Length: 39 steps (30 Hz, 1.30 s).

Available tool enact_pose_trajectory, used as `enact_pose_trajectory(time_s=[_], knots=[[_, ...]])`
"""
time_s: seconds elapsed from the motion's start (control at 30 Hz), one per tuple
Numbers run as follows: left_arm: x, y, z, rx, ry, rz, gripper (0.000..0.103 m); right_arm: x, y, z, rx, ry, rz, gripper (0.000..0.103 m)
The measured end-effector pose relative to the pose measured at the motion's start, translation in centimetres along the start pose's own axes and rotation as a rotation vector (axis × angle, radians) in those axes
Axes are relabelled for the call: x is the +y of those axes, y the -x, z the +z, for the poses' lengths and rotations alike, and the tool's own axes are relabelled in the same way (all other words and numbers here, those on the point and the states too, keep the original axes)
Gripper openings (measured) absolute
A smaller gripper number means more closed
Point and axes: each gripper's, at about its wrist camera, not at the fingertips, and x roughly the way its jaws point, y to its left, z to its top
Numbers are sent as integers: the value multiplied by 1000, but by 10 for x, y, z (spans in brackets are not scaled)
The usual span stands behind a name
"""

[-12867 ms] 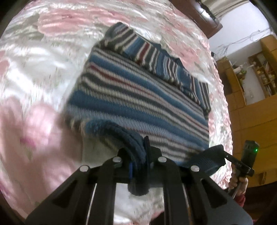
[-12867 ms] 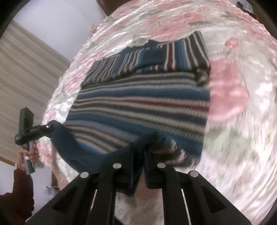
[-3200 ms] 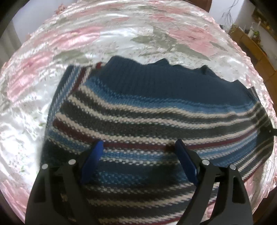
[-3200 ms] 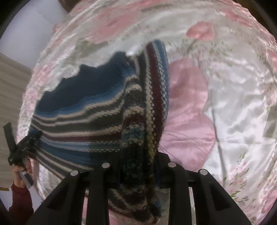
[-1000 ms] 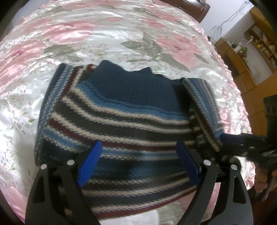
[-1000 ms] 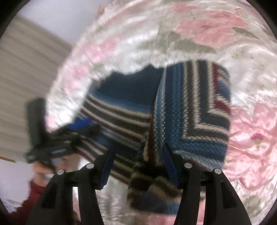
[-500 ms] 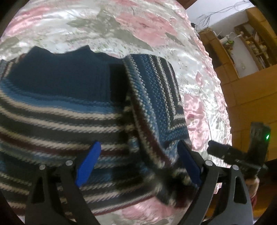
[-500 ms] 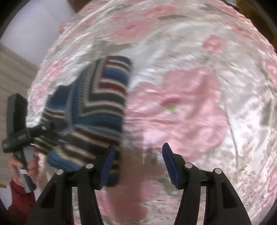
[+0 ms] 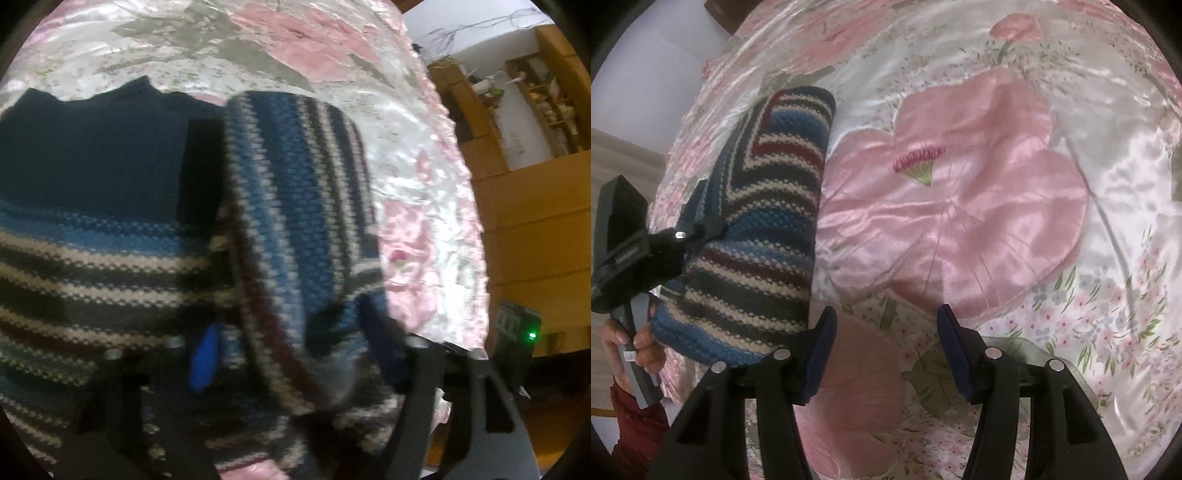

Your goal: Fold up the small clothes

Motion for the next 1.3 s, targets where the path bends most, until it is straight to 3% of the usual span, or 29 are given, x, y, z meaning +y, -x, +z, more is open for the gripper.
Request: enact_pose_trajectory(time_s=[0.13,0.4,0.6,1.3], knots=[[4,13,-2,-59,22,-13,22,-1,-1,-2,-5,-6,1,57],[-17,53,-11,-178,-32,-97,19,2,0,-6,-7,-1,-23,58],[-10,94,-11,-242,-73,-100,19,4,1,-9,-6,1,-18,59],[144,218,-9,-353,52,29,19,52,-15,-5,12,99,-6,59]])
